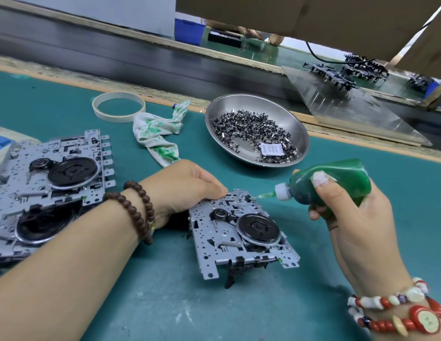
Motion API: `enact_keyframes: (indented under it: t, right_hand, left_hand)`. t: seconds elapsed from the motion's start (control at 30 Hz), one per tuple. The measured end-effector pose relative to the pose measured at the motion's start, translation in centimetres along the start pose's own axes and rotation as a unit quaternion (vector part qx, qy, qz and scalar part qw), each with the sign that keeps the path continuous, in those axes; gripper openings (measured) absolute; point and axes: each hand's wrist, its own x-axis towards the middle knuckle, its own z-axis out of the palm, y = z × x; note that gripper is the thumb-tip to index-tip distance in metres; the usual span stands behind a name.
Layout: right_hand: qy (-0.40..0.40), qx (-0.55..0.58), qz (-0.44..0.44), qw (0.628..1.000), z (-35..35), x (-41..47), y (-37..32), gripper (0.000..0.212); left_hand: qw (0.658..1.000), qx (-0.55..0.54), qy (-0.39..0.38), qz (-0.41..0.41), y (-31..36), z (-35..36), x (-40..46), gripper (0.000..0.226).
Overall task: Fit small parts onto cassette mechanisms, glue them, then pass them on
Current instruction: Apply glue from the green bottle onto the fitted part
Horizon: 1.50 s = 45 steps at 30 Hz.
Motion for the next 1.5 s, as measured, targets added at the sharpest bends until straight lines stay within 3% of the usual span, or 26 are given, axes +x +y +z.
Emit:
enact_keyframes:
  t: [0.67, 0.8, 1.5]
  right_hand:
    - [-0.008, -0.006, -0.017, 1.0, 0.09, -0.1, -0.2, 0.013]
    - [-0.007, 0.0, -0.01, 1.0, 0.11, -0.07, -0.25, 0.004]
    - [0.028, 0.027, 0.031, 0.999, -0.48, 0.02, -0.14, 0.007]
  left_hand:
    - [1.0, 0.007, 0.008, 0.004, 0.01, 0.08, -0.01, 0.011]
    - [1.0, 0.004, 0.008, 0.007, -0.04, 0.14, -0.01, 0.01]
    - [1.0, 0.0, -0.003, 0.019, -0.07, 0.18, 0.01, 0.012]
